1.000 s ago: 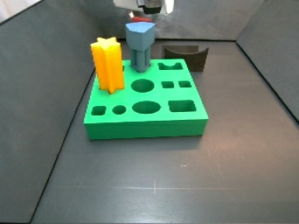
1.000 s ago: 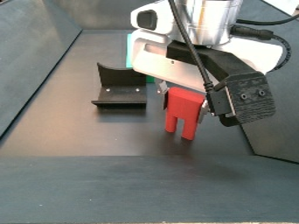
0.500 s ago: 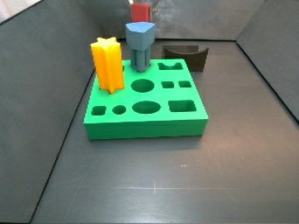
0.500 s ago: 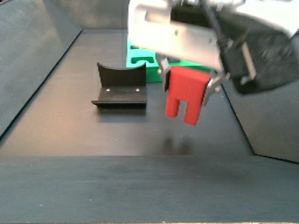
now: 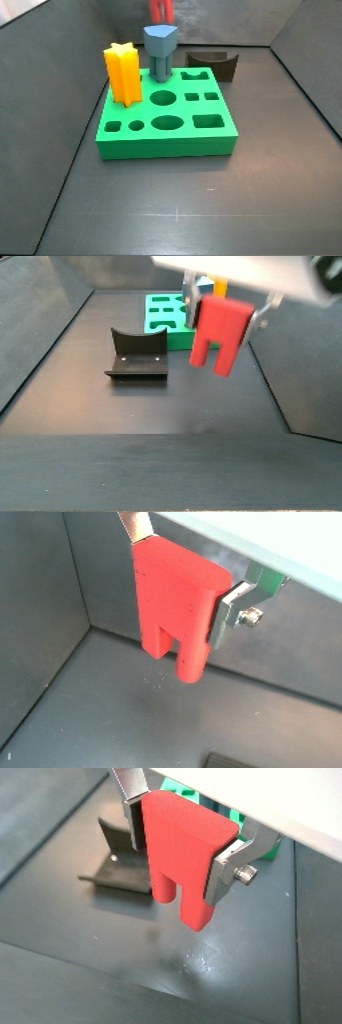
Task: Pick up the square-circle object. Move up. Move to above the board. Insert the square-circle object.
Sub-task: Move to above the board.
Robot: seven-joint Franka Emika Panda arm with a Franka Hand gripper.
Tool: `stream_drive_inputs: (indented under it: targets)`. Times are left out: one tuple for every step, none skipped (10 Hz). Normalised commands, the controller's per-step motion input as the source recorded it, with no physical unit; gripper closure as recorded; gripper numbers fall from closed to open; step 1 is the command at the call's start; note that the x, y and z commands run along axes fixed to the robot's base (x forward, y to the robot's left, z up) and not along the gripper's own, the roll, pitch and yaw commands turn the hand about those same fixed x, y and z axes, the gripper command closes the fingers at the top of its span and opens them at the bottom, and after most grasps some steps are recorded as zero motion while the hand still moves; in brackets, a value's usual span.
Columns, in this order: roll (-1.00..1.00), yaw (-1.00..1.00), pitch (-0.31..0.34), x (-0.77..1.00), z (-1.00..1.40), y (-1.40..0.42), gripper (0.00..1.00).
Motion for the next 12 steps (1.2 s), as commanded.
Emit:
stream_drive_inputs:
  targets:
    - [-0.05, 0.02, -0.052, -0.09, 1.00, 0.00, 1.00]
    - [-0.05, 0.01, 0.007, -0.08, 1.00, 0.00, 1.00]
    - [-0.04, 0.00, 0.037, -0.08, 1.00, 0.01, 1.00]
    - [-0.03, 0.00, 0.060, -0.06, 0.94, 0.01, 1.00]
    - [-0.01, -0.01, 0.078, -0.03, 0.77, 0.02, 1.00]
    - [0.00, -0.01, 0.092, -0.02, 0.60, 0.02, 1.00]
    - [0.00, 0.00, 0.106, 0.00, 0.43, 0.02, 1.00]
    - [0.01, 1.00, 0.519, 0.10, 0.15, -1.00, 1.00]
    - [0.02, 1.00, 0.513, 0.10, 0.13, -1.00, 1.00]
    - [0.05, 1.00, 0.540, 0.10, 0.14, -1.00, 1.00]
    - [-0.01, 1.00, 0.560, 0.10, 0.14, -1.00, 1.00]
    - [0.01, 0.74, 0.426, 0.11, 0.14, -1.00, 1.00]
